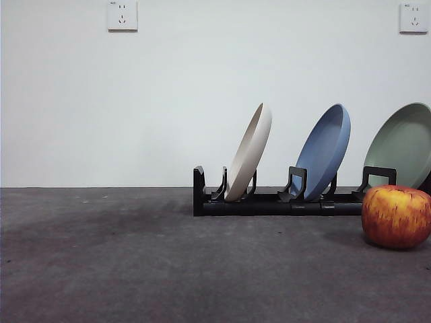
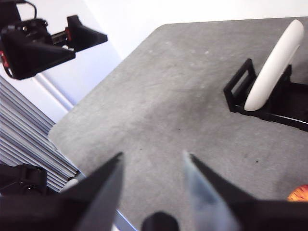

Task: Take the yellow plate from the plate rack,put the plate on the table,take the apple from the table,put the apple in the plate

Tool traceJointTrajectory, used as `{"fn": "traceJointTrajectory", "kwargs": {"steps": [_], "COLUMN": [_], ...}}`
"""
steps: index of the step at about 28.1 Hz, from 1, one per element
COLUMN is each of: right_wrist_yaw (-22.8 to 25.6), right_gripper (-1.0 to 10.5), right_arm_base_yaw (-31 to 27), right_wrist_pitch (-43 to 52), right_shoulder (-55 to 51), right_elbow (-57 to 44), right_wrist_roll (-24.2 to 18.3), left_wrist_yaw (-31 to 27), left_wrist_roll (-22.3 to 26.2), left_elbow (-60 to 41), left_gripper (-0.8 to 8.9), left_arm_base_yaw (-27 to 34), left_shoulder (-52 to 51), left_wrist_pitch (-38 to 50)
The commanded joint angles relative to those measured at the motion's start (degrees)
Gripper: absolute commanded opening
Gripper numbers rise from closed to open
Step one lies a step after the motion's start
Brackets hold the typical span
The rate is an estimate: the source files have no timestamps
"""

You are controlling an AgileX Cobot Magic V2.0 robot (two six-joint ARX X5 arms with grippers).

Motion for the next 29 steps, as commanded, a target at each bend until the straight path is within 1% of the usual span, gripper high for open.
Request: {"fn": "traceJointTrajectory", "kwargs": {"steps": [1,11,14,15,16,18,19,20,23,27,29], "right_wrist_yaw": [1.3,1.7,1.7,1.8,2.2,3.5,4.4,5.1,5.1,5.1,5.1], "right_gripper": [-0.1,-0.1,0.1,0.7,1.9,4.8,5.4,5.4,5.4,5.4,5.4], "right_arm_base_yaw": [0.0,0.0,0.0,0.0,0.0,0.0,0.0,0.0,0.0,0.0,0.0], "right_wrist_pitch": [0.3,1.3,2.2,2.4,2.6,3.2,3.3,3.2,3.5,3.6,3.6], "right_shoulder": [0.3,2.1,2.4,2.6,2.8,3.3,3.7,4.0,4.9,6.1,6.9], "right_elbow": [0.3,0.3,0.3,0.3,0.3,0.3,0.3,0.3,0.3,0.3,0.3], "right_wrist_roll": [0.2,0.2,0.2,0.3,0.6,2.4,2.8,2.7,2.8,2.6,2.6], "left_wrist_yaw": [-0.3,-1.4,-2.1,-2.2,-2.6,-4.5,-5.3,-5.4,-6.0,-6.3,-7.7], "left_wrist_roll": [0.7,0.7,0.6,0.6,0.5,0.5,0.5,0.5,0.4,0.4,0.4], "left_elbow": [2.3,12.0,13.7,14.0,14.1,14.2,14.2,14.2,15.3,22.0,26.3], "left_gripper": [6.92,6.91,6.92,6.92,6.92,6.92,6.92,6.92,6.91,6.91,6.91], "left_arm_base_yaw": [-1.3,-3.9,-4.4,-4.6,-4.8,-5.3,-5.4,-5.5,-5.8,-6.5,-7.1], "left_shoulder": [4.6,21.6,25.8,27.3,28.6,30.9,32.1,33.3,37.3,44.3,48.1], "left_wrist_pitch": [1.7,3.4,5.1,6.0,7.3,9.4,10.5,11.7,13.5,12.5,11.8]}}
